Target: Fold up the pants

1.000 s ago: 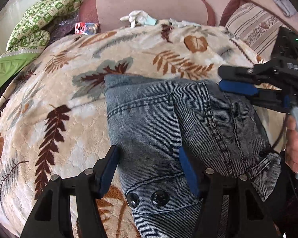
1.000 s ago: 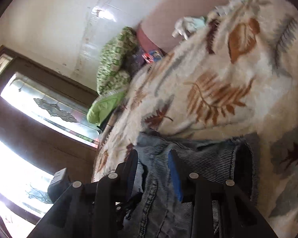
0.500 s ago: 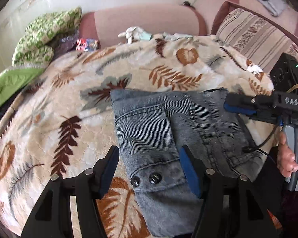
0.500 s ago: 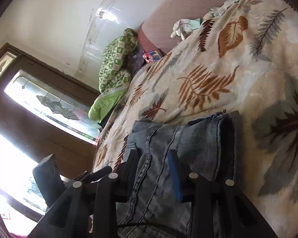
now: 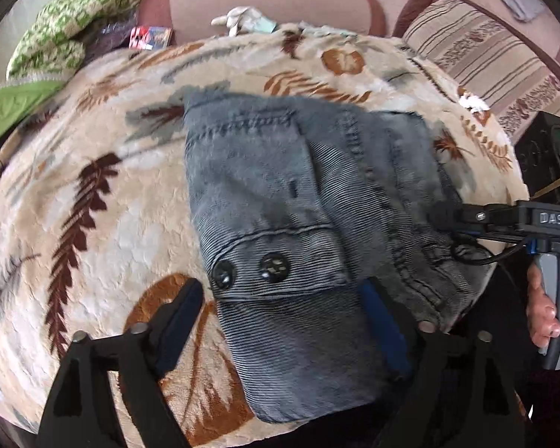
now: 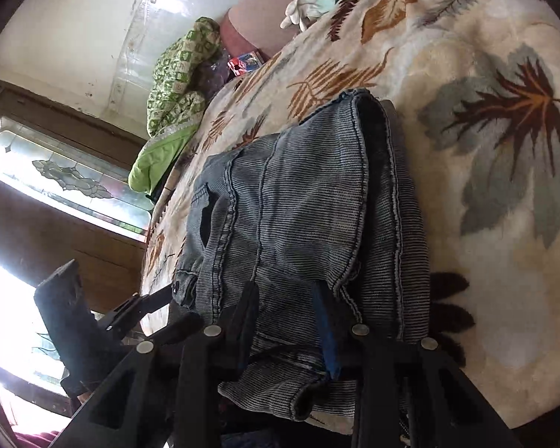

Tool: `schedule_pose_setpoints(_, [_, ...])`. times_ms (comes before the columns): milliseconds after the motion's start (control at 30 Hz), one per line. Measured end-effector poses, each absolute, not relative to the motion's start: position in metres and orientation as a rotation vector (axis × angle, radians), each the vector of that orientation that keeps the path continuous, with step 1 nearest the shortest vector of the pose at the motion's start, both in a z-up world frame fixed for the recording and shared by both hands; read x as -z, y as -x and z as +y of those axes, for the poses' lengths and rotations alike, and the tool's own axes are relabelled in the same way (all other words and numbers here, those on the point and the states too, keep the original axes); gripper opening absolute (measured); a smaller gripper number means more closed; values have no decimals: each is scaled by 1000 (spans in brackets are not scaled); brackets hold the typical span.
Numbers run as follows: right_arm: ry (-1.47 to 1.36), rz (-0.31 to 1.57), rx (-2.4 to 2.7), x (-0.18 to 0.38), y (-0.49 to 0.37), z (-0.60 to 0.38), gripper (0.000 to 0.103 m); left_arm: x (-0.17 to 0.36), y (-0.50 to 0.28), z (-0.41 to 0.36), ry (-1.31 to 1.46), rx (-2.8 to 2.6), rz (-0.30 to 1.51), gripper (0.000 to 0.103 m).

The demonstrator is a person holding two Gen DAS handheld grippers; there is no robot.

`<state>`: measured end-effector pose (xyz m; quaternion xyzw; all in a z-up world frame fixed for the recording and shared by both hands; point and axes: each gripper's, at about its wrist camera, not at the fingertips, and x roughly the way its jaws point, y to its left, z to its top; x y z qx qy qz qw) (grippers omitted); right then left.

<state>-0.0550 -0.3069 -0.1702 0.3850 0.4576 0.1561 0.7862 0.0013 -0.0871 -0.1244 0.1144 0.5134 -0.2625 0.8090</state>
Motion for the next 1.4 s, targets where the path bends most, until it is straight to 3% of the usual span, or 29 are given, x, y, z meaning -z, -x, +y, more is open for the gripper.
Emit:
schedule_pose_setpoints(367, [-798, 951, -341, 159, 64, -309, 34, 109, -2, -79, -182, 608, 1082, 95])
schedule_pose_setpoints(433, [-780, 922, -334, 152, 70, -313, 41, 96, -3, -70, -147, 614, 1040, 95])
schedule_pose_setpoints(467, [-772, 903, -327, 148, 74, -316, 55, 91, -5, -65, -129, 616, 1026, 95])
schedule_pose_setpoints(500, [-767, 881, -311, 145, 78, -320, 62, 85, -7, -60, -109, 617, 1015, 95])
schedule_pose_setpoints(933, [-814, 734, -202, 113, 114, -373, 64, 71, -23, -28, -170, 330, 908, 95])
schedule_pose_setpoints(1400, [-691, 792, -209, 105, 102, -335, 64, 52, -15, -25, -209, 312, 810, 95])
